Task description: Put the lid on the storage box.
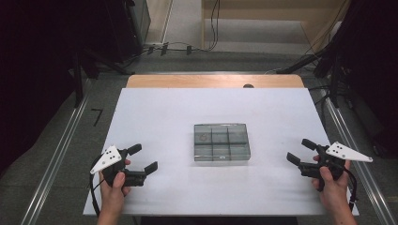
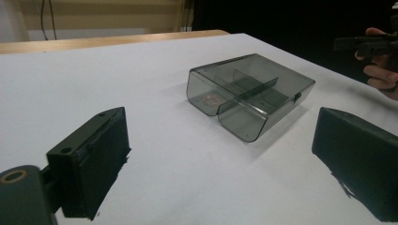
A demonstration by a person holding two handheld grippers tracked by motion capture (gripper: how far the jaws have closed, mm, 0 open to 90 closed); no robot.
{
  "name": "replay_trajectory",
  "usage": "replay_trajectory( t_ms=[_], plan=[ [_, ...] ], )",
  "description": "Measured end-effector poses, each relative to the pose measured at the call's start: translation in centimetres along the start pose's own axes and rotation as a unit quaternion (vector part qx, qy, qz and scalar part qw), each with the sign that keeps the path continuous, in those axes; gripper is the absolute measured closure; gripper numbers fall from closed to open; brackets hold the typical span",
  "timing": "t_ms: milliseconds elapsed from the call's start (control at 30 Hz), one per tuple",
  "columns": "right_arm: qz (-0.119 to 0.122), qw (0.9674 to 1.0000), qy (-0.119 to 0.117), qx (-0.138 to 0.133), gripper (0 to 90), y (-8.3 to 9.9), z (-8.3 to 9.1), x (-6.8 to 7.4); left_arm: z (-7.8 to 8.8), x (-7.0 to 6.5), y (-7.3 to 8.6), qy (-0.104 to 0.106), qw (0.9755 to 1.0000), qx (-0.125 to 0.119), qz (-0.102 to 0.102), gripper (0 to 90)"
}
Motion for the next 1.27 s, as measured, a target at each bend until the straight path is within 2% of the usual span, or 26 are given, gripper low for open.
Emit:
replay_trajectory(
  t_ms=[200, 267, 433, 500, 867, 1267],
  plan=[
    [0.0, 1.0, 0.008, -0.003, 4.1, 0.1, 0.2, -0.6, 0.4, 1.1, 0.3, -0.012, 0.9999, 0.003, -0.003, 2.6],
    [0.002, 1.0, 0.007, -0.003, 0.0, 0.1, 0.2, -0.8, 0.5, 1.5, 0.3, -0.014, 0.9999, 0.001, 0.001, 1.7],
    [0.004, 0.9998, 0.018, 0.003, 0.0, 0.5, 0.3, -1.4, 0.7, 2.1, 0.4, -0.021, 0.9998, -0.001, 0.004, 1.7],
    [-0.004, 0.9999, 0.015, -0.003, 0.0, 0.4, 0.4, -1.5, 0.8, 2.2, 0.4, -0.021, 0.9998, -0.002, 0.005, 1.7],
    [-0.001, 0.9998, 0.02, 0.003, 0.0, 0.7, 0.3, -1.7, 1.0, 2.7, 0.5, -0.025, 0.9996, -0.006, 0.011, 1.6],
    [-0.005, 0.9997, 0.021, 0.009, 0.0, 1.0, 0.2, -1.9, 0.5, 2.7, 1.0, -0.03, 0.9995, 0.006, 0.01, 1.6]
  ],
)
Point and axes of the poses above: each handheld gripper's, and its own axes: z roughly backward along the jaws, y roughly out of its underside, x roughly to its left, the point moved 9 cm from there along -z, roughly forward along the jaws, and after that the axes turned 8 degrees about z, right-handed, at the moved point
